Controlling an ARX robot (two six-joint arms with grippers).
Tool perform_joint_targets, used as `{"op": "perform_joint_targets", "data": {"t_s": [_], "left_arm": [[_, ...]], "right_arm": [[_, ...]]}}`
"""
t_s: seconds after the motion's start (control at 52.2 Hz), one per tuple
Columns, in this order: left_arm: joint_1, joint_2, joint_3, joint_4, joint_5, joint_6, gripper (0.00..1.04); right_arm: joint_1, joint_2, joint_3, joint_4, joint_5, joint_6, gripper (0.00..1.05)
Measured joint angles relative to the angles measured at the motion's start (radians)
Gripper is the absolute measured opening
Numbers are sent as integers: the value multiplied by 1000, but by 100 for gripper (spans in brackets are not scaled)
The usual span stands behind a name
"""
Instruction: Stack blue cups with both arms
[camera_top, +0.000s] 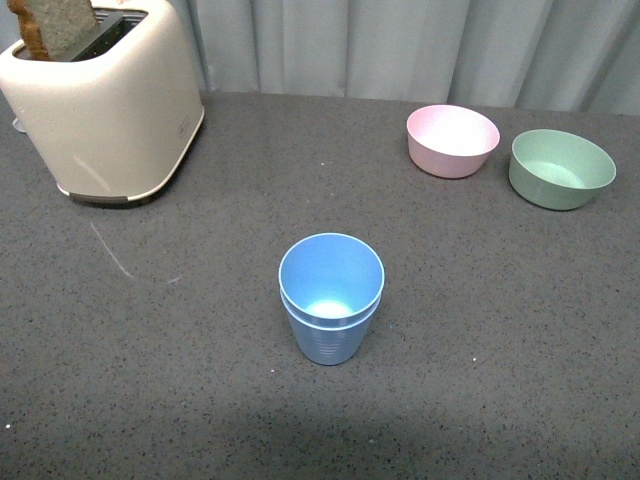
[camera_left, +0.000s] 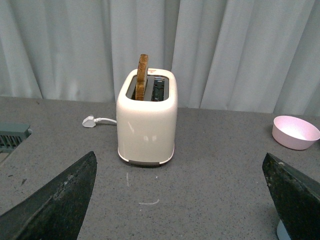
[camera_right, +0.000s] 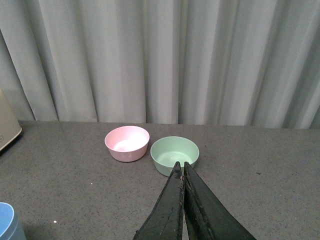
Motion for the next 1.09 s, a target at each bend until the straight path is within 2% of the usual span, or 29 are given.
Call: {"op": "perform_joint_targets", "data": {"t_s": [0.077, 0.191, 0.402, 0.632, 0.785, 0.957, 1.091], "left_arm": [[0, 0, 0, 0, 0, 0, 98], [0, 0, 0, 0, -1, 0, 98], [0, 0, 0, 0, 0, 0, 98], [0, 0, 0, 0, 0, 0, 98], [0, 0, 0, 0, 0, 0, 98], [0, 0, 0, 0, 0, 0, 98], [0, 0, 0, 0, 0, 0, 98]], "right_arm": [[0, -14, 0, -15, 0, 0, 1], [0, -148, 0, -180, -2, 0, 1], [0, -182, 0, -190, -2, -1, 1], [0, -183, 0, -190, -2, -1, 37], [0, -183, 0, -190, -2, -1, 71], [0, -183, 0, -190, -2, 0, 96], [0, -183, 0, -190, -2, 0, 95]]}}
